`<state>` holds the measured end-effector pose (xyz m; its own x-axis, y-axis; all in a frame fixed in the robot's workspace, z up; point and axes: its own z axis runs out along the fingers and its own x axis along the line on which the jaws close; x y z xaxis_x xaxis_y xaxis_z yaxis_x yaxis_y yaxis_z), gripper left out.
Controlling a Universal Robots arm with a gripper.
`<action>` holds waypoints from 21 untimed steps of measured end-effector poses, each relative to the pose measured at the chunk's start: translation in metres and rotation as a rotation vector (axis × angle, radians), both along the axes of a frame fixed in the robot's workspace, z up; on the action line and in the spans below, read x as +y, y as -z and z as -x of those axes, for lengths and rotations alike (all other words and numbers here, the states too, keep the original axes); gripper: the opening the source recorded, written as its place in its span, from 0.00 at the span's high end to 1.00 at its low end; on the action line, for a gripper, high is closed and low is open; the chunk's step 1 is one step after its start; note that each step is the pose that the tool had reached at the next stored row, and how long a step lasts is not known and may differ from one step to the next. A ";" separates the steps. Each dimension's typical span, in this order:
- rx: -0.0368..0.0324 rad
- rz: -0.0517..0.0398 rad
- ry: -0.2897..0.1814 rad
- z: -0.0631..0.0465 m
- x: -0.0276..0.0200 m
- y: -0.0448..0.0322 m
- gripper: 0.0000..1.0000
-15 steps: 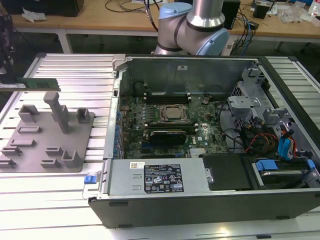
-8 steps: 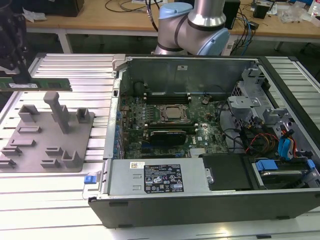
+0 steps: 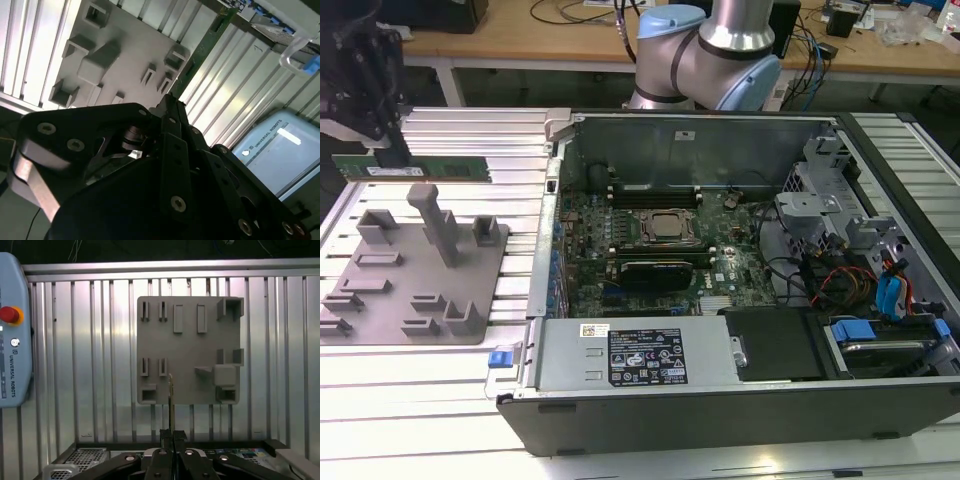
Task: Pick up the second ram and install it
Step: 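Pick up the second ram and move it above second insertion slot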
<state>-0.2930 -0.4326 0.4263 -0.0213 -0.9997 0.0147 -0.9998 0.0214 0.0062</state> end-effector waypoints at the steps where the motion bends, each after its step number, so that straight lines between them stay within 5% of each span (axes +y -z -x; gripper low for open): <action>1: 0.0001 0.0000 0.000 -0.008 0.0000 0.0000 0.91; 10: 0.0001 0.0001 0.000 -0.044 0.0000 0.0000 0.91; 21: 0.0001 0.0001 0.000 -0.105 0.0000 0.0000 0.91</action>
